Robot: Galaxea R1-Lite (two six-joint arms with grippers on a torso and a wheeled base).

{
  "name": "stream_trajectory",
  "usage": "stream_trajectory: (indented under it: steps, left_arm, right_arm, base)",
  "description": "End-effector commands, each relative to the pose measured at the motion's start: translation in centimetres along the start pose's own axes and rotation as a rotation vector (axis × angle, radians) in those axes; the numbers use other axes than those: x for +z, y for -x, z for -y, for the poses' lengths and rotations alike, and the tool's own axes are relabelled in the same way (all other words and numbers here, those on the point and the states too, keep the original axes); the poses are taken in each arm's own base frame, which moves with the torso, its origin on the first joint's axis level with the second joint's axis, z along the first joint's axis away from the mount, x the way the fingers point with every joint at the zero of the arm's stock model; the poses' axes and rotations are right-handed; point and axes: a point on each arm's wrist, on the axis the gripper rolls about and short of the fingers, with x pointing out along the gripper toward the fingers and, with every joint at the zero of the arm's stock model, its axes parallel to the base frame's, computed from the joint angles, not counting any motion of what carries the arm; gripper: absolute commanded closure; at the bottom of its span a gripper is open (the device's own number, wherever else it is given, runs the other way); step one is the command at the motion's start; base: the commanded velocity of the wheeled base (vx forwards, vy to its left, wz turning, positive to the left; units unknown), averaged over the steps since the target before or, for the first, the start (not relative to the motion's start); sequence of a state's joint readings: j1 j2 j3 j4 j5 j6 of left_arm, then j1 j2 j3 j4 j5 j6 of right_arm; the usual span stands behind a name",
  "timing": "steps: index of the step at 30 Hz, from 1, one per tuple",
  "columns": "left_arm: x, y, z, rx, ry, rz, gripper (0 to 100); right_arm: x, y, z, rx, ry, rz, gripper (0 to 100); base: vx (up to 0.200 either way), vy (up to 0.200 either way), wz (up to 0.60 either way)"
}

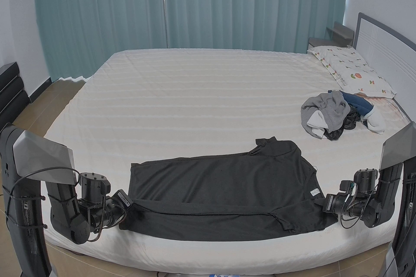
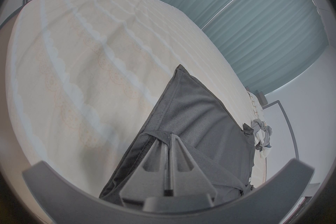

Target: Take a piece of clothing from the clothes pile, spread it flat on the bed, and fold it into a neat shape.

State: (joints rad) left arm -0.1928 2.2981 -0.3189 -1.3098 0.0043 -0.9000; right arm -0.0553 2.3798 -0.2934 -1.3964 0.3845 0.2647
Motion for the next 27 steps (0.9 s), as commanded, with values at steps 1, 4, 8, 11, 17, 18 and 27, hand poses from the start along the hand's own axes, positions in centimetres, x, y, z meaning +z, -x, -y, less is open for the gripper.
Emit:
stream_trajectory:
  steps: [1, 4, 8, 11, 17, 18, 27]
  left_arm:
    - [0.1, 0.0, 0.0, -0.001, 0.001, 0.002, 100]
    - [0.1, 0.3, 0.1, -0.004, 0.000, 0.005, 100]
    - [0.6, 1.3, 0.7, -0.029, 0.001, 0.026, 100]
    - [0.8, 2.4, 1.0, -0.044, 0.000, 0.035, 100]
    - [0.9, 3.6, 1.1, -0.052, -0.010, 0.042, 100]
    - [0.8, 3.9, 1.0, -0.049, -0.016, 0.040, 100]
    - [0.1, 6.7, 0.5, -0.114, -0.115, -0.063, 100]
  right_arm:
    - [0.2, 0.2, 0.2, 0.001, -0.009, 0.020, 100]
    - [0.8, 1.0, 0.4, 0.028, -0.030, 0.055, 100]
    - [1.7, 3.0, 0.1, 0.086, -0.098, 0.102, 100]
    - [1.7, 4.8, -0.1, 0.109, -0.111, 0.120, 100]
    - [2.1, 7.2, -0.1, 0.130, -0.114, 0.169, 100]
    - [2.1, 7.6, 0.0, 0.127, -0.118, 0.175, 100]
    - [1.6, 9.8, -0.7, 0.188, -0.124, 0.164, 100]
  base:
    - [0.000, 0.000, 0.00]
    - [0.000, 0.000, 0.00]
    - [0.000, 0.000, 0.00]
    - [0.000, 0.000, 0.00]
    - [0.000, 0.000, 0.00]
    - [0.000, 0.000, 0.00]
    - [0.000, 0.000, 0.00]
